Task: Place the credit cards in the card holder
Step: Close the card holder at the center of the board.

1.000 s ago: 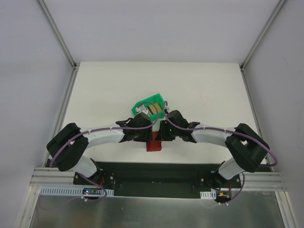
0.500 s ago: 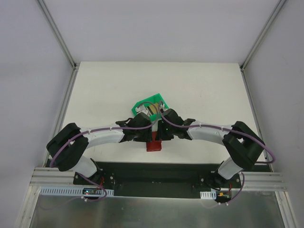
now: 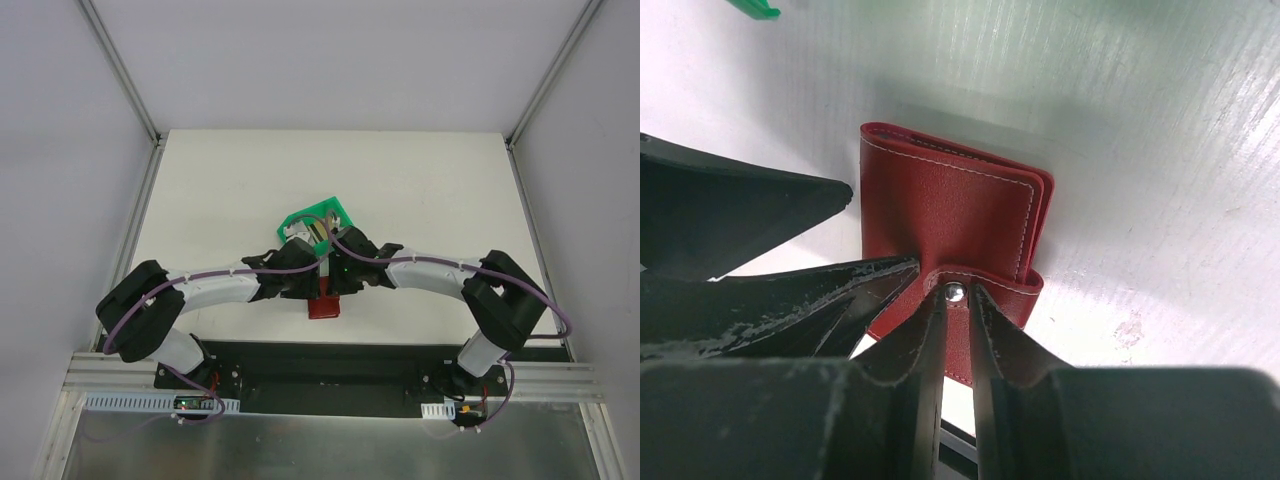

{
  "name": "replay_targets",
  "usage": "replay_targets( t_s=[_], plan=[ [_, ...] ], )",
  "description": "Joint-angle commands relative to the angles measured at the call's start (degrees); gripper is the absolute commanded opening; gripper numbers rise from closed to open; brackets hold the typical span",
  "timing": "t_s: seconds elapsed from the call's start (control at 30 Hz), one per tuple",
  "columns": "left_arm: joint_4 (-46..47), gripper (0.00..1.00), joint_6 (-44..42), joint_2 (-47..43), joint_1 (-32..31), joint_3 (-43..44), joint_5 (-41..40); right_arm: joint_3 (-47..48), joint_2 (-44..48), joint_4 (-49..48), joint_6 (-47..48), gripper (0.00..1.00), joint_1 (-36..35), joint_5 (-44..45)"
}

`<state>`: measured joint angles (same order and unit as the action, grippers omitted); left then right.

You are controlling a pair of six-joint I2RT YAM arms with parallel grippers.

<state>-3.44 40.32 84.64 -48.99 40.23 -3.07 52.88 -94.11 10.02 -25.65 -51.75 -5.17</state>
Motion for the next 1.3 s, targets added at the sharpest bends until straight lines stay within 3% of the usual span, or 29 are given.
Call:
replay_targets(
  t_s=[0.0, 1.27],
  plan=[
    [-1.57, 0.51, 1.17, 0.17, 0.65, -2.43, -0.01, 0.64, -3.01, 3.78, 0.95, 0.17, -0.9, 1.92],
    [-0.87, 0.51, 2.57, -1.32, 0.65, -3.93, -0.62, 5.48, -7.58, 12.92, 0.52, 0.16, -1.95, 4.82]
  ],
)
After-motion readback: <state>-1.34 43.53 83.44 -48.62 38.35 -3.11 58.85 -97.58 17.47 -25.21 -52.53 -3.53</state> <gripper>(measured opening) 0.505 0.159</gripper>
